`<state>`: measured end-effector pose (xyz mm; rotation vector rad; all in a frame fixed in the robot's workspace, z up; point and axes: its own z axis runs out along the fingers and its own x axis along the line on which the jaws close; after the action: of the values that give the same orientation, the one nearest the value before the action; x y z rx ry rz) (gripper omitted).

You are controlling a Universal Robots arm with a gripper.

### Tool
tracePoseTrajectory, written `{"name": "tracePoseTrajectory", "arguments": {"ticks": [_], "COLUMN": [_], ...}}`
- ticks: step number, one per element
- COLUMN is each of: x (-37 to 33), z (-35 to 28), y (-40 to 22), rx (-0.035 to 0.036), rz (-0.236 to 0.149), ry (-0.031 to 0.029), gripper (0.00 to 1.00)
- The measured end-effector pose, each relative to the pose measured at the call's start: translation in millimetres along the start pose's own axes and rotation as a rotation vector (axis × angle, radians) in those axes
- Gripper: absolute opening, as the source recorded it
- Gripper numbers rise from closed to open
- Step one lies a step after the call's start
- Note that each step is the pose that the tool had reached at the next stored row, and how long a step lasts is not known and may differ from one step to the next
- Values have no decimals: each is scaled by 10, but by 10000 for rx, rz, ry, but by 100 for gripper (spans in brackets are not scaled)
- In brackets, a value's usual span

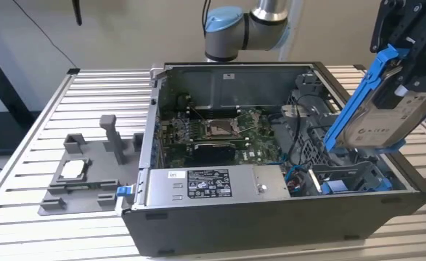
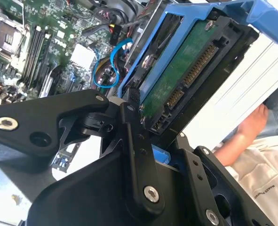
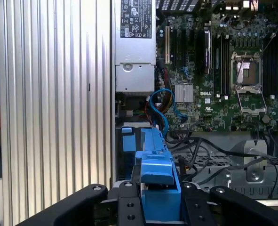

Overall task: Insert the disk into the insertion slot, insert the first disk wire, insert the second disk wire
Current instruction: 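Insert the disk into the insertion slot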

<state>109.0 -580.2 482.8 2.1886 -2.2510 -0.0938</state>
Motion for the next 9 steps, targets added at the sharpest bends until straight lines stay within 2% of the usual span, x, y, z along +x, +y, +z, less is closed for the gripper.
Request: {"name": "tracePoseTrajectory", "arguments": {"ticks": [9], "x": [32], "z": [107], "y": [-12], "rx": [-1], "rz": [1], "ry": [0], "gripper": [32]}}
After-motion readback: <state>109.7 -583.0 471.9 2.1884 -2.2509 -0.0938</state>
